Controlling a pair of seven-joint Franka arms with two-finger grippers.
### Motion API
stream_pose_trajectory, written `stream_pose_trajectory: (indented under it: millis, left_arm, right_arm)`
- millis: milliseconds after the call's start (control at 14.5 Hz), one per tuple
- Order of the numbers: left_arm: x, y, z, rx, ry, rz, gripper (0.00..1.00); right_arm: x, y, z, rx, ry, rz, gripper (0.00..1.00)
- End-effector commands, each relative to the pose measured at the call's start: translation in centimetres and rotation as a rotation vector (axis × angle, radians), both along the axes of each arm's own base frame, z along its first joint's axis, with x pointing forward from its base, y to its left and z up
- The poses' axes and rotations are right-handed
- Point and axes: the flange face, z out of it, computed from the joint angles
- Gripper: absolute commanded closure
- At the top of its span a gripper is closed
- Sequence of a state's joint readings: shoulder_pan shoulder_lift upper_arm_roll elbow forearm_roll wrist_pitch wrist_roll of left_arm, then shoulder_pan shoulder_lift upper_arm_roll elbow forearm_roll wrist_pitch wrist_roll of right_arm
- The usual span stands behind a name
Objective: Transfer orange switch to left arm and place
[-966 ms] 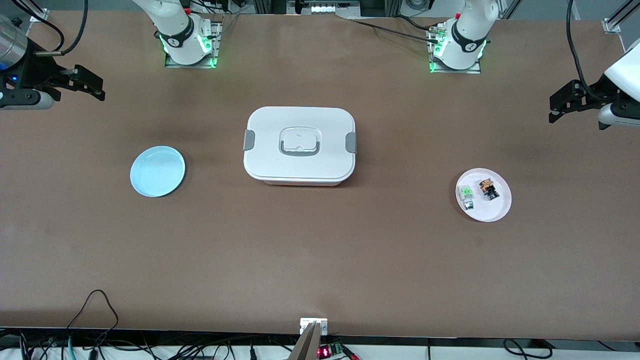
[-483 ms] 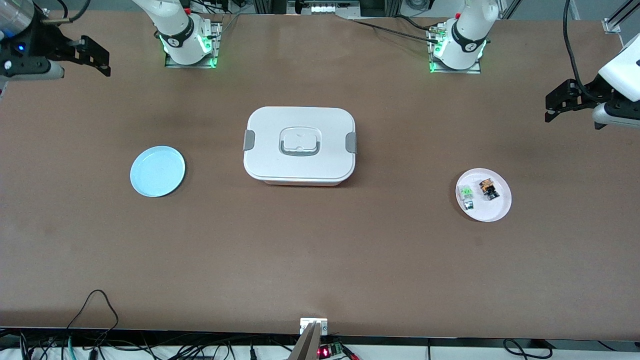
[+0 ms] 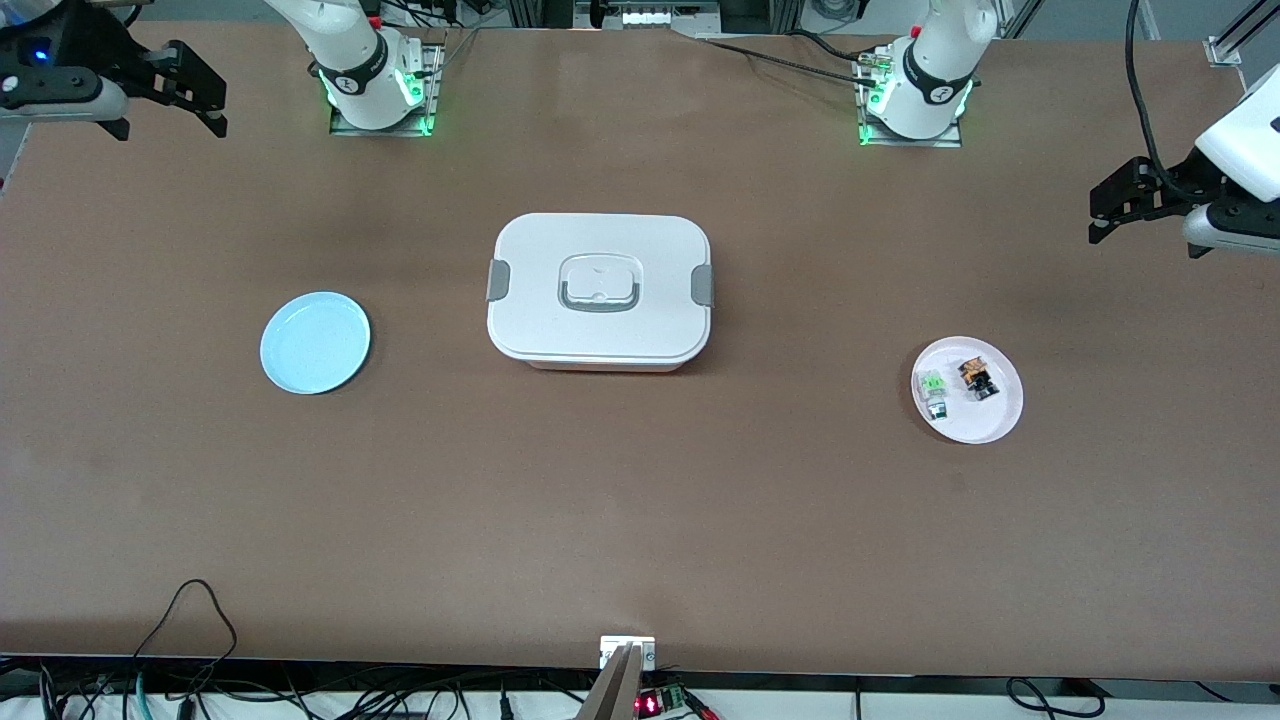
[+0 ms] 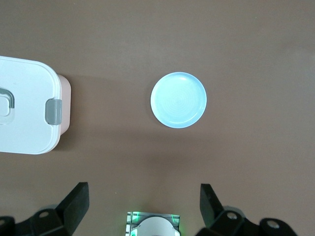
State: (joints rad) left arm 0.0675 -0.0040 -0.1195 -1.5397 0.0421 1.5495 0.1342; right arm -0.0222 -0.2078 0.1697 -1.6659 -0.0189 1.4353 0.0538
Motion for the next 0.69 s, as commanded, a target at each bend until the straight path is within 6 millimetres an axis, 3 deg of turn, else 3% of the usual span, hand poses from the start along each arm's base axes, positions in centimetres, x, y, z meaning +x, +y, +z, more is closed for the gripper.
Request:
stream_pose_trajectory:
  millis: [0,621]
  left_arm:
    - [0.1,0.3,0.7,-0.014,0.006,0.016,0.00]
    - [0.1,0.4,0.4,-0.031,0.025,0.053,0.00]
  right_arm:
    - [0.3,0.2,-0.2,0.007,-0.012,-0.016,0.00]
    - [1.6,-0.1,-2.4,0.004,0.012,-0.020,0.00]
